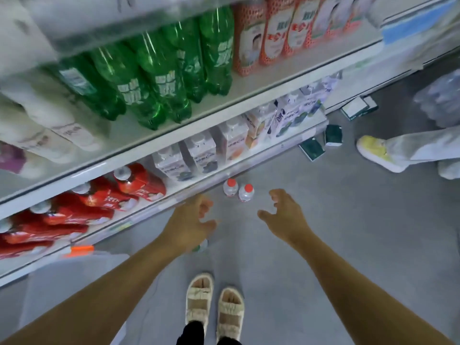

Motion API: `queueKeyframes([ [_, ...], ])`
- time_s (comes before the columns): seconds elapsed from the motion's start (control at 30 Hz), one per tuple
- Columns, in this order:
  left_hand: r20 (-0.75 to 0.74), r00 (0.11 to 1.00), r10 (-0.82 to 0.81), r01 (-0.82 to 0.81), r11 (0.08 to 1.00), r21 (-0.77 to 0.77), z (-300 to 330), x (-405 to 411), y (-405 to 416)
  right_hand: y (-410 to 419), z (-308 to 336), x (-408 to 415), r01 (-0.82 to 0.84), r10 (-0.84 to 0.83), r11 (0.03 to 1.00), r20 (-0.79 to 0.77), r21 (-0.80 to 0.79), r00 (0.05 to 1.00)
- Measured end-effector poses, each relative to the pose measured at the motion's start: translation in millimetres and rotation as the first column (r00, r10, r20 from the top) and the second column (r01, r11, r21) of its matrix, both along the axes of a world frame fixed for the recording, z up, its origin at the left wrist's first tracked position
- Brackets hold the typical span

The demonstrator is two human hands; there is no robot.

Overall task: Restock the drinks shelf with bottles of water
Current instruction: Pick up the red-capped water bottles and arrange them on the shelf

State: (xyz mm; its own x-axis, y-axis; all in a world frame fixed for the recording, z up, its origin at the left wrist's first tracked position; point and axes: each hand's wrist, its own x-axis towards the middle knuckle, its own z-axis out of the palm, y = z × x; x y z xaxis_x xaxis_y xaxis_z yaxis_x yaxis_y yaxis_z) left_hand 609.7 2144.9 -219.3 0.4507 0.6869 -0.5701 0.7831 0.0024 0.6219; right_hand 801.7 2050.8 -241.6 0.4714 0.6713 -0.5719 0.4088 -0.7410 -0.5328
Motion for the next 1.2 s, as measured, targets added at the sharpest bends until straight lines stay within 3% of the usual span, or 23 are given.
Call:
queueKeyframes([
  [0.33,-0.049,0.996,-0.073,0.074,0.997,0.018,-192,31,30,28,-205,-2,0.099,-0.101,0.993,0.024,0.068,0.995],
  [0.6,-0.013,0.996,-0.084,0.085,0.996,0.04,-291,38,45,54,-312,19,0.167,-0.17,0.98,0.022,0.111,0.985],
  [0.73,-0.012,0.996,-0.087,0.087,0.996,0.034,-318,38,48,68,-346,20,0.133,-0.142,0.98,0.056,0.145,0.988],
  [0.93,-0.028,0.991,-0.127,0.128,0.991,0.028,-340,33,60,74,-378,23,0.236,-0.243,0.945,0.004,0.227,0.97],
  [1.2,-0.04,0.996,-0.082,0.082,0.997,0.004,-317,31,63,66,-349,35,0.328,-0.315,0.909,-0.091,0.257,0.945],
])
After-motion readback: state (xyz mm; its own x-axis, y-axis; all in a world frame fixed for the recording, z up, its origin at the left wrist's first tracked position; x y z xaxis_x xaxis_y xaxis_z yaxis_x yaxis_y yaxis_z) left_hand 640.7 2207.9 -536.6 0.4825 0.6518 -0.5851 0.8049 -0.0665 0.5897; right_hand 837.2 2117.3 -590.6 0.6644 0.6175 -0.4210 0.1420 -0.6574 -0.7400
